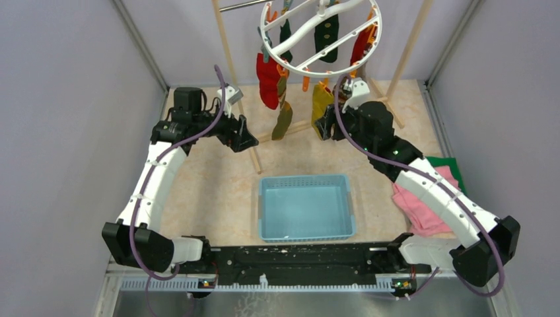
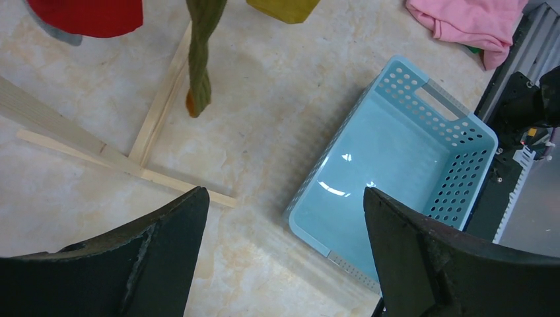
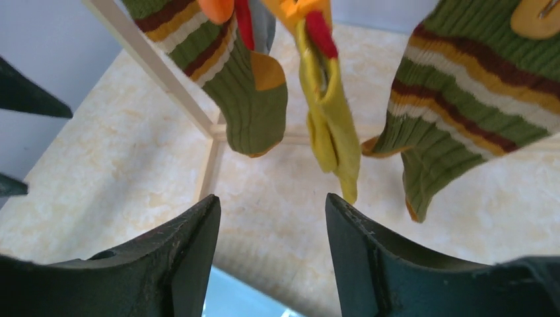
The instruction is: Remove the socks clipped to the hanger
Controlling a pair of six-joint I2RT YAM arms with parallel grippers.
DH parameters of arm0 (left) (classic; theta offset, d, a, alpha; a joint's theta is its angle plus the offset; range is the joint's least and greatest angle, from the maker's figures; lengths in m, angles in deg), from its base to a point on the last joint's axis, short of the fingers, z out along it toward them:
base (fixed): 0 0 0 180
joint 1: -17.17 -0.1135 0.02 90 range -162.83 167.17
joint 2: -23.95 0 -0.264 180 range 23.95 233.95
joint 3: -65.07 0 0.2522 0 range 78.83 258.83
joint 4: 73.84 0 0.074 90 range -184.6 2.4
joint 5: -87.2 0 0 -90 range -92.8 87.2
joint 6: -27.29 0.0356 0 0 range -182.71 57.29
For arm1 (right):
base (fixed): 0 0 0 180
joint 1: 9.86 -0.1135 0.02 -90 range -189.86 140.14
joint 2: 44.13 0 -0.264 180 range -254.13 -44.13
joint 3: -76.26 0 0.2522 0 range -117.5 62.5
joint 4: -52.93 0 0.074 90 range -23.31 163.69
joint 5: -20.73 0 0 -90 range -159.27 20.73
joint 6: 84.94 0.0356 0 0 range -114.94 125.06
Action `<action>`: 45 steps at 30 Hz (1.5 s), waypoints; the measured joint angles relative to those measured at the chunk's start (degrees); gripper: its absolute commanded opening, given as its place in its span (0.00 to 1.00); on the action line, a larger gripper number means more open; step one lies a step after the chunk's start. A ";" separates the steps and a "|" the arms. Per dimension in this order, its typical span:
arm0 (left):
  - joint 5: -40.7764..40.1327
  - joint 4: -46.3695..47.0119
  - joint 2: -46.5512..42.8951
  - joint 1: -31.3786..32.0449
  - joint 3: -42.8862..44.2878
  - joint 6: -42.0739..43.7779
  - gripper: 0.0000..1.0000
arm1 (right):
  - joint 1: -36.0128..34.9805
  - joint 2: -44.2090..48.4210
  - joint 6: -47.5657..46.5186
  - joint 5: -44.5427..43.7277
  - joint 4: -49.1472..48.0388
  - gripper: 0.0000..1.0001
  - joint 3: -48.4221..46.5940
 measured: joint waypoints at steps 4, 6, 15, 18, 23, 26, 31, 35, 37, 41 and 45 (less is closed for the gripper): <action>1.18 -0.13 0.00 0.02 0.00 0.13 0.94 | 2.25 -4.09 -1.64 2.05 -5.01 0.58 0.00; 1.84 -0.68 0.00 0.02 0.00 0.42 0.94 | 2.82 -5.46 -2.21 1.90 -5.77 0.60 0.07; 3.63 -5.81 -0.22 0.02 0.55 2.27 0.99 | 4.04 -4.46 -3.21 0.33 -9.55 0.64 5.99; 4.07 -6.95 -0.44 0.02 0.55 2.91 0.99 | 5.77 -2.38 -3.13 0.57 -10.45 0.63 10.32; 4.48 -9.11 -0.52 0.02 0.70 3.87 0.99 | 8.28 -4.13 -3.15 2.29 -12.11 0.57 9.29; 4.46 -10.16 -0.55 0.02 0.72 4.31 0.99 | 8.57 -6.64 -3.15 4.48 -13.77 0.40 7.61; 4.46 -10.23 -0.96 0.02 0.72 4.50 0.99 | 8.41 -8.13 -0.72 10.45 -17.29 0.01 7.30; 4.46 -10.23 -1.66 0.02 0.72 4.68 0.99 | 7.39 -7.74 1.46 12.68 -20.33 0.00 8.09; 4.46 -10.23 -1.75 0.02 0.72 4.83 0.99 | 6.34 -7.58 2.05 13.18 -20.87 0.00 8.35; 4.46 -10.23 -1.86 0.02 0.72 4.98 0.99 | 2.43 -7.41 3.19 13.75 -21.18 0.00 8.35; 4.59 -10.05 -2.54 0.02 0.55 4.94 0.99 | -2.10 -6.73 5.25 14.69 -21.14 0.00 8.35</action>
